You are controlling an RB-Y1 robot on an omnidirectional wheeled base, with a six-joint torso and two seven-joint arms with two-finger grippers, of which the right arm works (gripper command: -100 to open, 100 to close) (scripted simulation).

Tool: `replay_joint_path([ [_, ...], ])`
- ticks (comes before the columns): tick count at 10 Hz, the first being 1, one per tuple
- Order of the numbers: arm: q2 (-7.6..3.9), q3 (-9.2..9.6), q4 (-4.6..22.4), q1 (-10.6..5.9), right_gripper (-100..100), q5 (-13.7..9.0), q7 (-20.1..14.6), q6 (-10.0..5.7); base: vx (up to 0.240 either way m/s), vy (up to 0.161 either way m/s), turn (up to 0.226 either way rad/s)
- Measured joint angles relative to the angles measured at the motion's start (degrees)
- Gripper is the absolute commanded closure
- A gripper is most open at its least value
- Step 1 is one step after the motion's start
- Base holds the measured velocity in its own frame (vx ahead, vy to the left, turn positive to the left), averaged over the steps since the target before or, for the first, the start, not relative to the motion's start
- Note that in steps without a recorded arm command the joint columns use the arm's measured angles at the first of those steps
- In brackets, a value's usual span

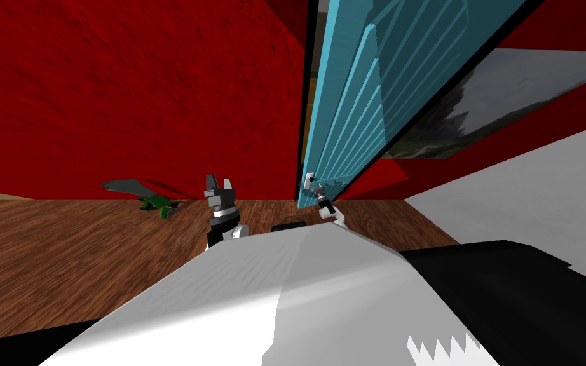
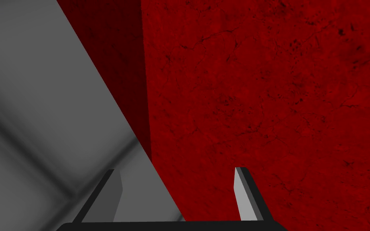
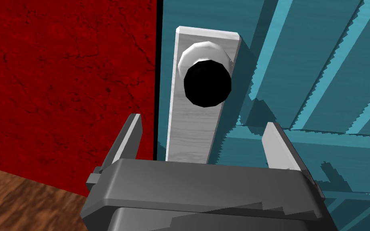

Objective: Pull the door open

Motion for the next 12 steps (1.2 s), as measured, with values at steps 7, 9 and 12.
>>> replay_joint_path([
  [7,-2.88,-3.14,3.6,-0.67,-100,-3.2,-3.9,-1.59,0.11,0.026,0.15],
  [9,-3.45,-4.05,4.4,-0.72,100,-3.7,-4.2,-2.11,0.042,-0.002,-0.006],
  [12,-3.45,-3.99,4.4,-0.74,100,-3.7,-4.2,-1.95,-0.027,-0.002,0.007],
])
